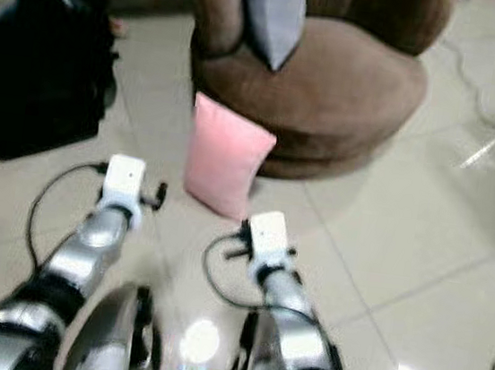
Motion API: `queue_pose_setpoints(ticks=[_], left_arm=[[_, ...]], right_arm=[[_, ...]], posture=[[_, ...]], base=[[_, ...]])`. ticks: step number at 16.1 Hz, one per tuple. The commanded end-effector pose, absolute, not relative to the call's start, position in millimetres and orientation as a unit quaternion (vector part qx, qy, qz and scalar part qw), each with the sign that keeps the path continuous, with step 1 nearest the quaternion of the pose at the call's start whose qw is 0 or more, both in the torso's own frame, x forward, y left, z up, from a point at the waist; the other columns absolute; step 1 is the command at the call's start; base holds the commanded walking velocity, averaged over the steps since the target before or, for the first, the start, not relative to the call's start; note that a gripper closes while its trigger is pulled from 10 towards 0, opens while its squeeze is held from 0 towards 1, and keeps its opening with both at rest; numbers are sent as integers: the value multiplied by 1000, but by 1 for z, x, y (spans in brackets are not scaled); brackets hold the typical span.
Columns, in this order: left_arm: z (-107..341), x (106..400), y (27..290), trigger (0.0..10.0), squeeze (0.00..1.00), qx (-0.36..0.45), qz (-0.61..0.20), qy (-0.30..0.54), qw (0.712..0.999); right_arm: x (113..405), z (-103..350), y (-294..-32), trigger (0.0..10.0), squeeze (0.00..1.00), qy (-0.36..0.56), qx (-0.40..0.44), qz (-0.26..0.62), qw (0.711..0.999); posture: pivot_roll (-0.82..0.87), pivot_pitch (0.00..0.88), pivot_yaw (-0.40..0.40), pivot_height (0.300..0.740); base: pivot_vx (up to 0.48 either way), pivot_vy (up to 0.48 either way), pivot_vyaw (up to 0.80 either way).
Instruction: Move the pillow to the sofa from floor
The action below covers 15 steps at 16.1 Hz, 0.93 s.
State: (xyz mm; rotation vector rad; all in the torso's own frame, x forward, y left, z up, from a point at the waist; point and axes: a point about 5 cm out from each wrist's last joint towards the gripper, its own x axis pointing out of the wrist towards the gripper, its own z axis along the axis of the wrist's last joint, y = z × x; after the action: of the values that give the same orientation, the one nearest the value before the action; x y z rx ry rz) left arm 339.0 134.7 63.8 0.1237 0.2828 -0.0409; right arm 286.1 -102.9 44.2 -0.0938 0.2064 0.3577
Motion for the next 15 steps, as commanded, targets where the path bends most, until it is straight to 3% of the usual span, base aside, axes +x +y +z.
queue_pose_setpoints(ticks=[1,12,15], left_arm=[[62,338,136,10000,0,64,-20,147,987],[60,337,133,10000,0,73,-26,153,985],[63,338,134,10000,0,80,-17,141,987]], right_arm=[[286,46,-103,10000,0,101,-39,172,979],[285,46,-102,10000,0,101,-42,176,978],[285,46,-103,10000,0,103,-43,176,978]], posture=[[-52,263,-60,633],[-56,254,-61,633],[-52,255,-63,633]], base=[[480,0,0],[477,0,0],[0,0,0]])
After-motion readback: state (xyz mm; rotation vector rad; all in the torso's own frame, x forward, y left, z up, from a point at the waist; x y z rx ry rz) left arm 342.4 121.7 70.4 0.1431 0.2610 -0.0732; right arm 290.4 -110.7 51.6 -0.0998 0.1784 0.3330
